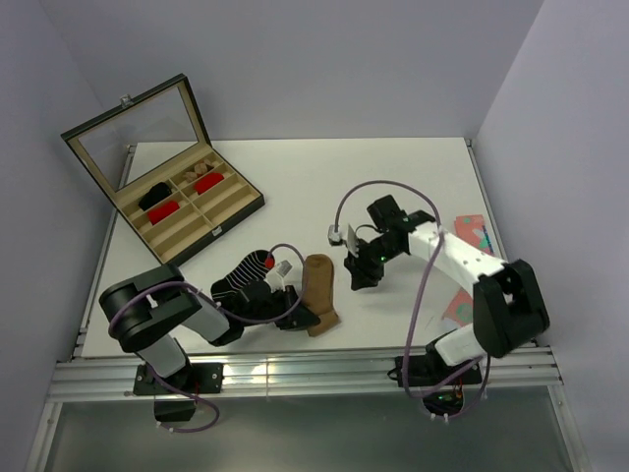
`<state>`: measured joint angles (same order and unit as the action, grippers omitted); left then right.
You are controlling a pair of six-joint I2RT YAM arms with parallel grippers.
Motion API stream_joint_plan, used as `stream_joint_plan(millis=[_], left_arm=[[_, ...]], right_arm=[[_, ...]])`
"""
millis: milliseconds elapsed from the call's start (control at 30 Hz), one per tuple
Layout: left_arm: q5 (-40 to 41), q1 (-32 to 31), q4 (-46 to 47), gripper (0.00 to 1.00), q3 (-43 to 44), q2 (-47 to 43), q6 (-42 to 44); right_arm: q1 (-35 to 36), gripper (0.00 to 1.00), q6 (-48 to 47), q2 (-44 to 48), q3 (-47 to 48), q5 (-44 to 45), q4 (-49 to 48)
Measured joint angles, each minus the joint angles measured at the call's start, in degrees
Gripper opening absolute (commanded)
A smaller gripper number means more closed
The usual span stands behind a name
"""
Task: Roll the socks
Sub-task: Roll the sock at the center of the board.
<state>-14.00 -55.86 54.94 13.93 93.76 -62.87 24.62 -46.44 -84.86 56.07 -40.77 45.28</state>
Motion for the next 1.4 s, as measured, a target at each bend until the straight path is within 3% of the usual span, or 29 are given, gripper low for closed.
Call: stream_joint_plan(millis=[133, 267, 667, 1167, 1400], left_arm=[[-3.93, 2.38, -2.89, 0.0, 1.49, 0.61, -1.77], [-8.37, 4.37, -6.56, 0.0, 4.26, 2.12, -2.67], [-17.77, 8.46, -10.16, 0.0, 8.22, 6.32, -4.39], [-20.06, 9.38, -12.94, 0.0, 9.7, 6.91, -4.5], [-20.81, 9.86, -15.17, 0.0, 10.6, 6.86, -4.31]], right_arm=[[4.04, 0.44, -1.7, 9.2, -8.2, 2.82, -5.11], [12.83, 0.45, -2.08, 15.52, -14.29, 7.28, -10.51], [29.7, 0.42, -0.98, 15.52, -21.0, 17.2, -21.24], [38.07, 0.4, 0.31, 13.7, -23.45, 27.21, -28.15], [40.04, 0.44, 0.11, 10.67, -23.34, 31.26, -30.73]])
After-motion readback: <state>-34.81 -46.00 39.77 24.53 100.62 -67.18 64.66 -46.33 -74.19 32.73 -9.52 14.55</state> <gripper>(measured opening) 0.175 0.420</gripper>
